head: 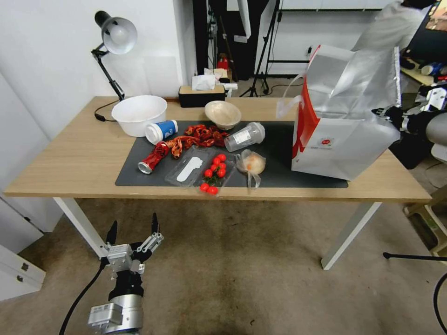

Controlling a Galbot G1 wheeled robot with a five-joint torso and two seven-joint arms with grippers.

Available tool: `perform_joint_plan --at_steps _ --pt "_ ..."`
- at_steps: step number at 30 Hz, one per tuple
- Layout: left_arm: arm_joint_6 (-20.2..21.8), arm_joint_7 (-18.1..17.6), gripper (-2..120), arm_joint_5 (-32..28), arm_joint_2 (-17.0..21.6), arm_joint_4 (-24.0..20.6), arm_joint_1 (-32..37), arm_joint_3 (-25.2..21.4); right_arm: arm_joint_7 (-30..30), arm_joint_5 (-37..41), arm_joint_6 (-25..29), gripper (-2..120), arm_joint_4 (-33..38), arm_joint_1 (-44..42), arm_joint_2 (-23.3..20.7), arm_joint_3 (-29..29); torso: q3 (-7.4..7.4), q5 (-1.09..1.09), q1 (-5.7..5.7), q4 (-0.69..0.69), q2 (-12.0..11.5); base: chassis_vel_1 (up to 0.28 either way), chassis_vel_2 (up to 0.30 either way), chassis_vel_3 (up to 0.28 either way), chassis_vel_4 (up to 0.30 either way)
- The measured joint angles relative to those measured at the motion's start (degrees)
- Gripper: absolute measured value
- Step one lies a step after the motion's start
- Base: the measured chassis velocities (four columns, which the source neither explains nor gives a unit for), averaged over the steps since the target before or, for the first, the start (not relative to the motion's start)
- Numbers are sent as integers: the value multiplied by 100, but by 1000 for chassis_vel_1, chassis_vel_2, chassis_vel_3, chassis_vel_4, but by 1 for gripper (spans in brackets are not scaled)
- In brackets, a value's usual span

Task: Pick up the food delivery bag from the floor and place it on the table.

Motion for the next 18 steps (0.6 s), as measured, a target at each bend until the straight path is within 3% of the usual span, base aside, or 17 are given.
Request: perform_joint_plan --at_steps 18 --pt "41 -28 100 14 -12 5 -17 37 -391 -26 -179 3 -138 23 3 -57 0 0 0 0 0 0 0 0 0"
